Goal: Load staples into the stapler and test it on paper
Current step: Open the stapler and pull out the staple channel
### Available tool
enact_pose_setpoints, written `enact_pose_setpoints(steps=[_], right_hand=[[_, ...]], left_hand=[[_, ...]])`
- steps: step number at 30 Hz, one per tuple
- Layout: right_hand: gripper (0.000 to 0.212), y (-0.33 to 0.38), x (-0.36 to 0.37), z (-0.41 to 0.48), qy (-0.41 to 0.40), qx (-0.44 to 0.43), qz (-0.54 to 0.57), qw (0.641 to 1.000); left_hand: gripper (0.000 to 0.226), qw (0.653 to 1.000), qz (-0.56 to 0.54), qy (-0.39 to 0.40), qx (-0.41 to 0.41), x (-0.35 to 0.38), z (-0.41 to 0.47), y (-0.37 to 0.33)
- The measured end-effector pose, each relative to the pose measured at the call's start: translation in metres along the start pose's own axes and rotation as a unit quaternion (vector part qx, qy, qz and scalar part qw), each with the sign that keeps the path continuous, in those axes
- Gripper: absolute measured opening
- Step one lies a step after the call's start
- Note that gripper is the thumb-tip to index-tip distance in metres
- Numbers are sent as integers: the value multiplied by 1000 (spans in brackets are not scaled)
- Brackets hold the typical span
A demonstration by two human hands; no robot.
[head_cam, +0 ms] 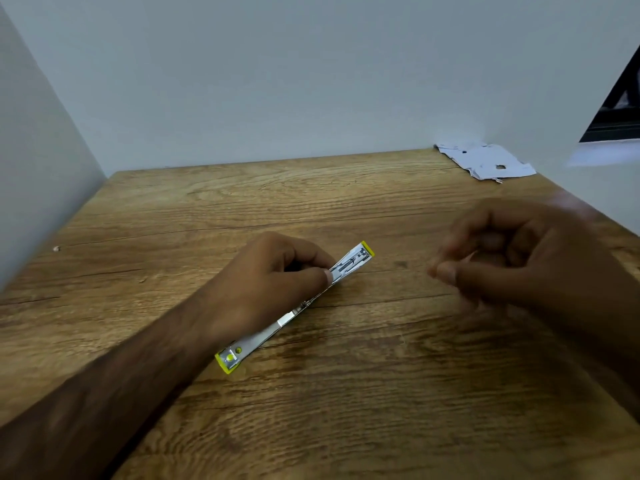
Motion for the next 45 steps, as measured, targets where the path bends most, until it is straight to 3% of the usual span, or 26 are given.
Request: enact_pose_setpoints(steps=[1,3,5,6,9,14,18,21,28,33,35,37,39,41,43,45], right_hand=[[26,-2,-19,5,-53,16,71,996],[38,-16,-52,17,-148,58,254,954],[45,-26,-65,20,-185,71,305,931],[42,-26,-60,21,-175,72,273,943],[34,2,-15,23,-96,11,41,994],[25,17,35,31,-39,-61,-67,995],[9,12,75,30,54,-83,-285,954],[26,16,82,27,53,-99,-343,933],[28,28,98,18,60,-140,-446,882],[18,20,88,22,10,-86,-299,950],[22,7,85,23,-7,-23,-169,985],[25,-6,87,21,-9,47,-27,998],[25,-17,92,19,-7,121,125,985],[27,-27,103,16,17,197,252,947],[32,-36,118,10,51,259,346,900],[35,-36,132,6,84,281,413,862]], left_hand=[[18,1000,-1,0,0,0,0,0],[19,1000,-4,-4,-2,-1,0,1],[21,1000,-3,-9,-2,-1,1,1],[20,1000,-2,-12,-1,-1,1,1],[17,1000,-9,-19,-3,-3,2,2],[17,999,-8,-33,-11,-6,3,1],[16,999,-5,-45,-12,-7,1,-1],[17,998,-1,-52,-16,-7,1,-3],[21,997,-38,-50,-50,-8,-1,3],[26,990,-117,-70,-31,-11,-1,0],[27,983,-170,-67,-29,-10,-1,2],[27,972,-227,-43,-34,-6,-1,2],[28,966,-253,-33,-35,-4,-1,1],[28,975,-214,-64,-9,-10,-1,-3],[26,986,-102,-124,50,-21,-4,-16],[28,969,83,-181,147,-28,-16,-42]])
Point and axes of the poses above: each hand's wrist, its own z-axis towards the middle knuckle, its own x-axis out of the palm, y = z × x, the point moved 10 cm from there along z, towards the middle knuckle
